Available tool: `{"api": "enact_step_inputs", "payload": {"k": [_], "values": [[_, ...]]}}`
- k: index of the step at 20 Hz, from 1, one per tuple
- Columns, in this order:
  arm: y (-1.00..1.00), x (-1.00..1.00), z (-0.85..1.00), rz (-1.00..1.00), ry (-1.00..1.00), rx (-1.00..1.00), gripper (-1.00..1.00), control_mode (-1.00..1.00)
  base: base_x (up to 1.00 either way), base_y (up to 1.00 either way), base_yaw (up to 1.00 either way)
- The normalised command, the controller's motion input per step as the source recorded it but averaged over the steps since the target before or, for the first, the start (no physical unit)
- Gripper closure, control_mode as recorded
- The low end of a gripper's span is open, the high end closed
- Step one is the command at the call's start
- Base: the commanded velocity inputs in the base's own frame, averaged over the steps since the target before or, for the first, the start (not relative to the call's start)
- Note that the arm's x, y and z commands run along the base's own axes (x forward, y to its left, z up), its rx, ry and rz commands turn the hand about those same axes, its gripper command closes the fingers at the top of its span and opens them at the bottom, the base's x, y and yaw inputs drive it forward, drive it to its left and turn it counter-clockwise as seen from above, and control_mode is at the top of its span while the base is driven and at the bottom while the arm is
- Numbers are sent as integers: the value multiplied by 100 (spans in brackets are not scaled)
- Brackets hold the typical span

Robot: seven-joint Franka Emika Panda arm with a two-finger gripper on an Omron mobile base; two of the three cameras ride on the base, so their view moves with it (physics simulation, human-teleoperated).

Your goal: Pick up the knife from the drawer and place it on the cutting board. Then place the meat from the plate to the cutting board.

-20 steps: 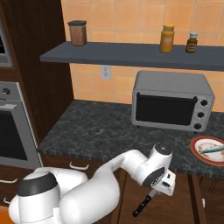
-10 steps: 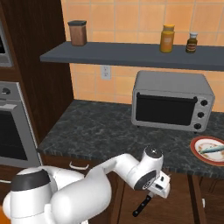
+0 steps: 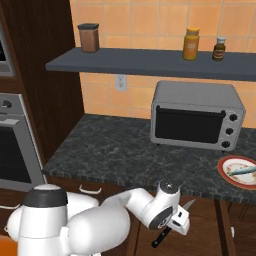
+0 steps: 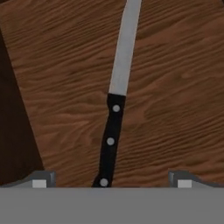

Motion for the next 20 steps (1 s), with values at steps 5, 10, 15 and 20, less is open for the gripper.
{"api": "enact_step_inputs", "payload": {"k": [5,10,15,20], "values": [[0,23,-31,0,0,0,-100,-100,0,0,0],[-1,7,-29,0,0,0,-100,-100,0,0,0],[-15,0,-8,0,0,0,-100,-100,0,0,0],[-6,0,-6,0,0,0,-100,-100,0,0,0]]}}
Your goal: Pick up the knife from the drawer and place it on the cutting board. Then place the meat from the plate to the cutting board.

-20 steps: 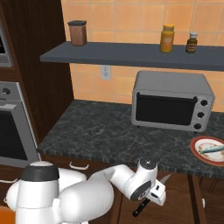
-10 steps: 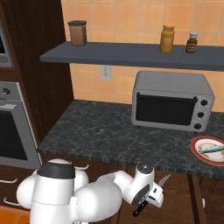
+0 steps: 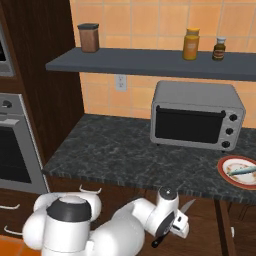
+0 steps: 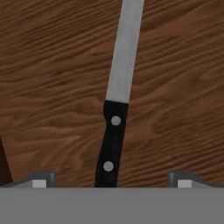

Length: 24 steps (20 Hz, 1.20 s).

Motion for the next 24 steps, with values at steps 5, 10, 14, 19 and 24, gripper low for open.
{"api": "enact_step_inputs", "payload": {"k": [5,10,14,19,24], "values": [[-2,2,-25,0,0,1,-100,-100,0,0,0],[-5,1,-25,0,0,0,-100,-100,0,0,0],[0,0,-29,0,2,0,-100,-100,0,0,0],[0,0,-27,0,0,0,-100,-100,0,0,0],[0,0,-34,0,0,0,-100,-100,0,0,0]]}}
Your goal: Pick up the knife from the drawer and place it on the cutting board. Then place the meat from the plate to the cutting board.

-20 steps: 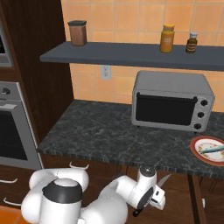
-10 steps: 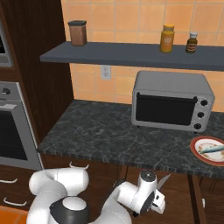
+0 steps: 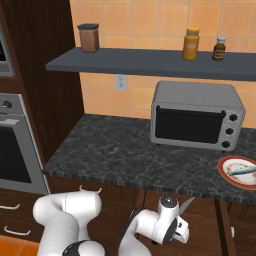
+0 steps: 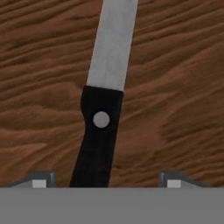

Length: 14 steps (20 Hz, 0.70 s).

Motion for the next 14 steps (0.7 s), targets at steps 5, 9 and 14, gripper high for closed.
{"api": "enact_step_inputs", "payload": {"k": [5,9,14], "values": [[0,0,-7,0,0,0,100,-100,0,0,0],[0,0,-3,0,0,0,100,-100,0,0,0],[-1,0,-6,0,3,0,100,-100,0,0,0]]}}
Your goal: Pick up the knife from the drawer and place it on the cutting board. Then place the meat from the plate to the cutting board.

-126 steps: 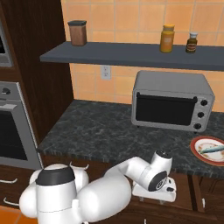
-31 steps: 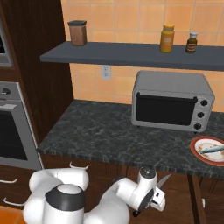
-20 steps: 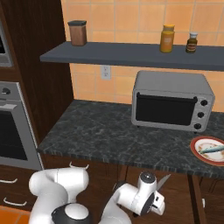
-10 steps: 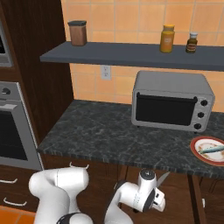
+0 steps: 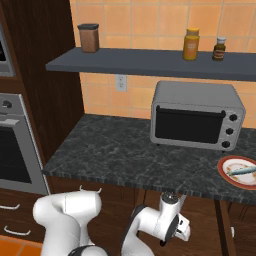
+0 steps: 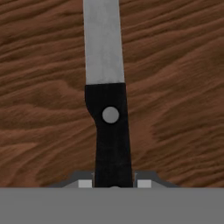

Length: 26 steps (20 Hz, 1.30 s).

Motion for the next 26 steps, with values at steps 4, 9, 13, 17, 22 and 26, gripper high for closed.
{"api": "enact_step_inputs", "payload": {"k": [4,9,13,17,22,26], "values": [[-16,-3,1,0,0,0,100,-100,0,0,0],[-20,-58,40,0,0,0,100,-100,0,0,0],[-14,-79,24,0,0,0,100,-100,0,0,0],[-1,-70,34,0,-3,0,100,-100,0,0,0],[0,-48,59,0,-13,0,100,-100,0,0,0],[0,-25,64,0,-16,0,100,-100,0,0,0]]}}
